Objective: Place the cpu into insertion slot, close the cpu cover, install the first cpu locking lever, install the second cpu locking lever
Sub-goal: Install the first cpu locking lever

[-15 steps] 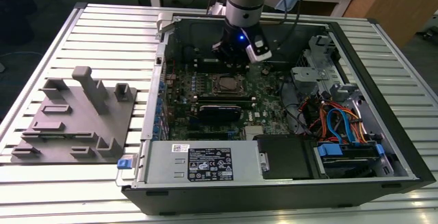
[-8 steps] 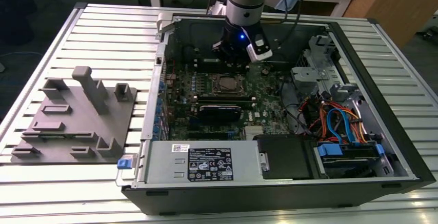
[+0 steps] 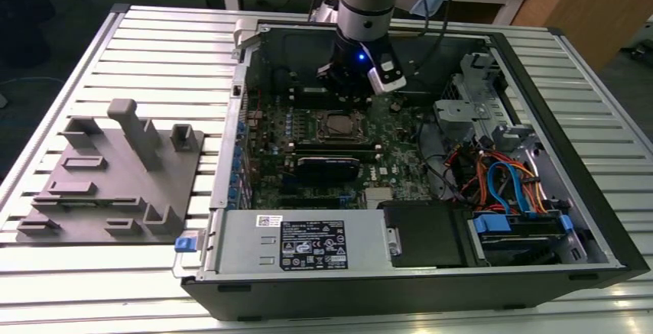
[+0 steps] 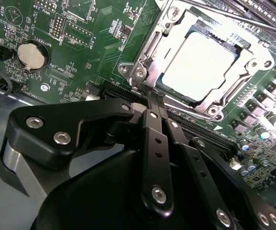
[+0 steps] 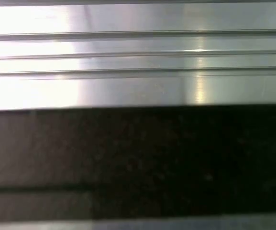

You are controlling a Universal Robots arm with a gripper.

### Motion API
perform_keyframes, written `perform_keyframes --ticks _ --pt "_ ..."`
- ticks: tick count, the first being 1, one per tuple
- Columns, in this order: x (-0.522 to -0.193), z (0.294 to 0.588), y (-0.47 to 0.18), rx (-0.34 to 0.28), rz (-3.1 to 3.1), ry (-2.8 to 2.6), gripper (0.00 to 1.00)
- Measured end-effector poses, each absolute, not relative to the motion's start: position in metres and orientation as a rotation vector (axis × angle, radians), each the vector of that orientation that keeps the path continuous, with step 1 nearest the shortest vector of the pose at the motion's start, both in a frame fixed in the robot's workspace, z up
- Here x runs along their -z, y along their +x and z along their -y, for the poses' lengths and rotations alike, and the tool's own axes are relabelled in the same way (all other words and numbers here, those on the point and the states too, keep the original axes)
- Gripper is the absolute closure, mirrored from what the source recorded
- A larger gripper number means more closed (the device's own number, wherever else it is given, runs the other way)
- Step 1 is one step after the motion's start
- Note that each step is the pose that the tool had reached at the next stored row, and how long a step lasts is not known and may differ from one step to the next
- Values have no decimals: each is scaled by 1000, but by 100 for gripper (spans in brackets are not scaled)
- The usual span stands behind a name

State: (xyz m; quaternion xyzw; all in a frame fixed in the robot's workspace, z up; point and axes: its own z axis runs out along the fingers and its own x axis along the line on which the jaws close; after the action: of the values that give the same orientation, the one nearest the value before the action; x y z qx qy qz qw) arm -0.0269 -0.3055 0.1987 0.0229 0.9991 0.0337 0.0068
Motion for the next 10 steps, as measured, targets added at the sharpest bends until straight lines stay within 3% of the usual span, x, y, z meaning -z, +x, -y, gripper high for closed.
perform_keyframes --ticks 10 --pt "-200 305 -27 -92 -3126 71 89"
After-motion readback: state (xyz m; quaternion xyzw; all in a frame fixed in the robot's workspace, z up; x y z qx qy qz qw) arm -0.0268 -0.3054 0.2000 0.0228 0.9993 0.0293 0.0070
